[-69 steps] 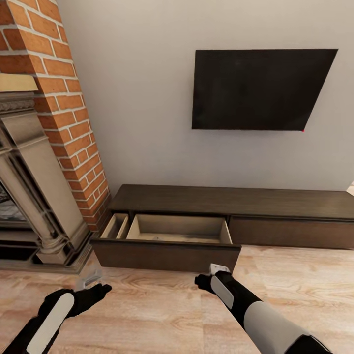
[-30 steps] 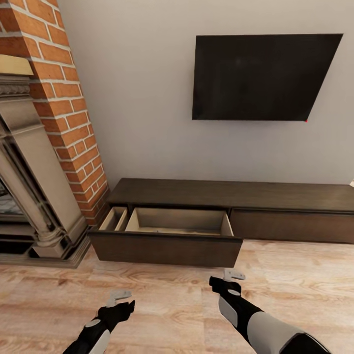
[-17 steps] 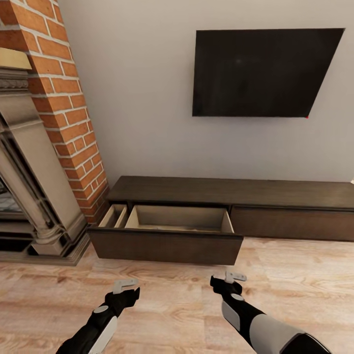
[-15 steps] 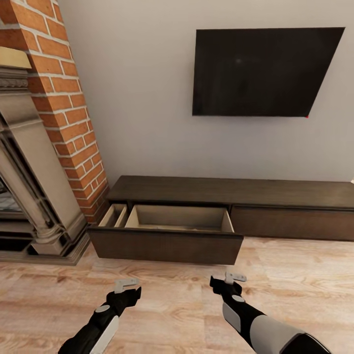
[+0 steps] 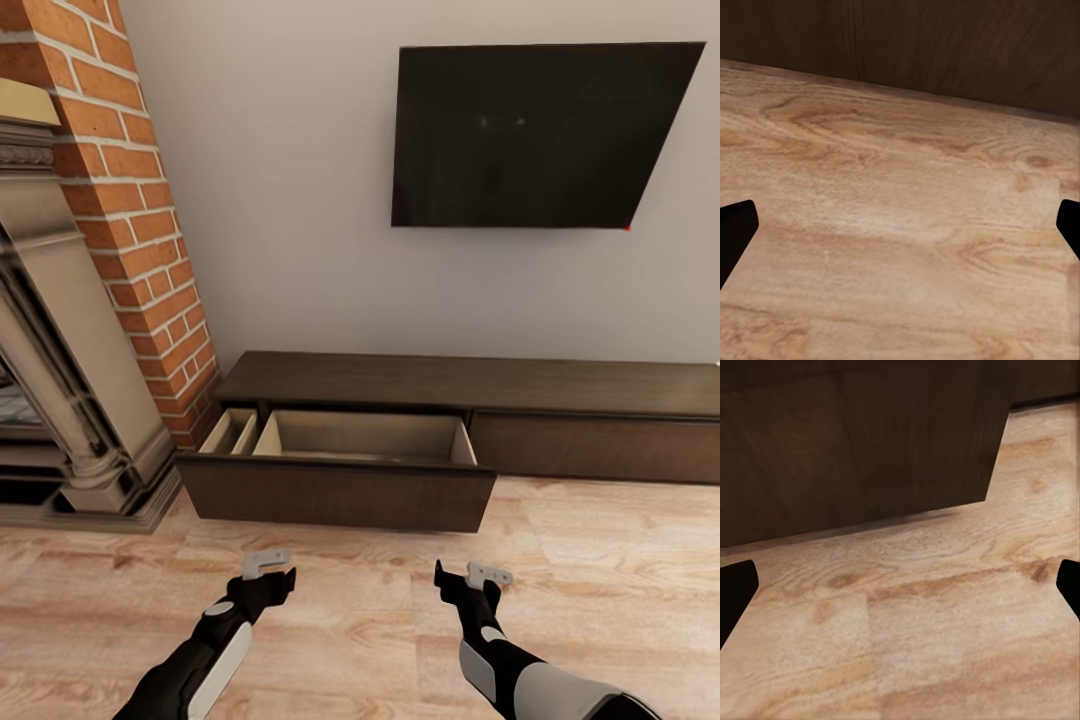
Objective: Place each of the two pumpkins and all three candles from the living room inside a cabinet in the living room (use any cabinet), then make sure every cabinet is closed, and position the cauldron so it is next to a table in the living room.
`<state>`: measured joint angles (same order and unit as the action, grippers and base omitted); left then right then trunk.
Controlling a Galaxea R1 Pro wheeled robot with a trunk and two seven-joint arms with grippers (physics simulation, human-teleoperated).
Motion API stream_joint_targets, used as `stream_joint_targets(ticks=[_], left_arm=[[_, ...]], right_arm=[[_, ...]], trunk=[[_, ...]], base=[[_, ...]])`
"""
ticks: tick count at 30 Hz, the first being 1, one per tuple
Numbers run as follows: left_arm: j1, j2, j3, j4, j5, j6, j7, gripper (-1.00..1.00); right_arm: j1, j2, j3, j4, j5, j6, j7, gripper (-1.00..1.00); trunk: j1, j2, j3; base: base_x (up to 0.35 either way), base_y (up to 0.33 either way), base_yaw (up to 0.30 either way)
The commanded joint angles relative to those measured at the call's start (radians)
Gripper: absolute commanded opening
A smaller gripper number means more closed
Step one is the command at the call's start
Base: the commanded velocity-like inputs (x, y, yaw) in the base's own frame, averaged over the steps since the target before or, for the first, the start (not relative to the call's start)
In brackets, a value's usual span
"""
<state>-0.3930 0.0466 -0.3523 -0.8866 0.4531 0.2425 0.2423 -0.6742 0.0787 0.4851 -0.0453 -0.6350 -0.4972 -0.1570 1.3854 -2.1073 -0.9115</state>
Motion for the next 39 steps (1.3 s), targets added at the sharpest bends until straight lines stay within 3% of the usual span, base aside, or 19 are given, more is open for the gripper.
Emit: stream_joint_targets(ticks=[1,12,37,39], left_arm=[[-0.002,0.001,-0.006,-0.002,0.009,0.003,0.01,1.0],[-0.006,-0.027,-0.008,0.008,0.004,0.001,0.014,1.0],[-0.004,-0.025,-0.008,0.001,0.002,-0.017,0.011,1.0],[-0.004,-0.024,-0.01,-0.002,0.002,-0.059,0.012,1.0]], right_arm=[[0.0,0.0,0.009,0.0,-0.002,-0.004,-0.008,1.0],[0.001,0.007,0.009,0.001,-0.002,-0.012,-0.014,1.0],[0.001,0.009,0.009,0.001,-0.003,-0.007,-0.003,1.0],[0.001,0.01,0.009,0.001,-0.003,-0.005,-0.003,1.0]], trunk=[[0.004,-0.008,-0.004],[0.046,-0.085,-0.039],[0.142,-0.26,-0.117],[0.149,-0.274,-0.123]], base=[[0.0,0.0,0.0],[0.0,0.0,0.0],[0.0,0.0,0.0],[0.0,0.0,0.0]])
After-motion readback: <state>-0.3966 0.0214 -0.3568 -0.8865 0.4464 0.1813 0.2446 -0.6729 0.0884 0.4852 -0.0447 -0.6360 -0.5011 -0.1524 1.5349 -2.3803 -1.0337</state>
